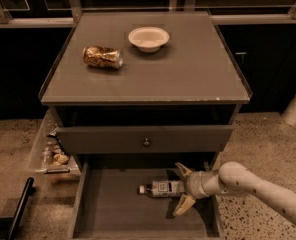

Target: Place blue plastic bottle into middle drawer

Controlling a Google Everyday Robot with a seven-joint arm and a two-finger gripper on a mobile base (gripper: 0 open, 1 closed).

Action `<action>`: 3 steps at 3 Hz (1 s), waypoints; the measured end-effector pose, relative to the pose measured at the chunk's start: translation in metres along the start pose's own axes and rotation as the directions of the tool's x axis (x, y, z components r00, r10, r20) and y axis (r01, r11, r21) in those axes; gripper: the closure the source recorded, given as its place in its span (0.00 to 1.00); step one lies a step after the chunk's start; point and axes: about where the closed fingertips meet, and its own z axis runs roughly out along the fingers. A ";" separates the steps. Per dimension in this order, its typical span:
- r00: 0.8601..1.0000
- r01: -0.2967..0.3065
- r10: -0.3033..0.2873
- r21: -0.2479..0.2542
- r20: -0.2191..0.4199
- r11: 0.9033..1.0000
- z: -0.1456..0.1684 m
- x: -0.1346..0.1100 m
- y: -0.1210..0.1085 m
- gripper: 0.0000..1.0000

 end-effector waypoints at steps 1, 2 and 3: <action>0.998 0.058 -0.058 0.027 -0.001 0.998 -0.039 -0.013 0.015 0.00; 0.989 0.146 -0.142 0.076 -0.052 0.986 -0.089 -0.031 0.029 0.00; 0.968 0.239 -0.228 0.108 -0.105 0.965 -0.125 -0.054 0.031 0.00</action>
Offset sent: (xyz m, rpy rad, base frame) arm -0.0794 -0.0716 0.1390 -0.1719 -0.2707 0.0362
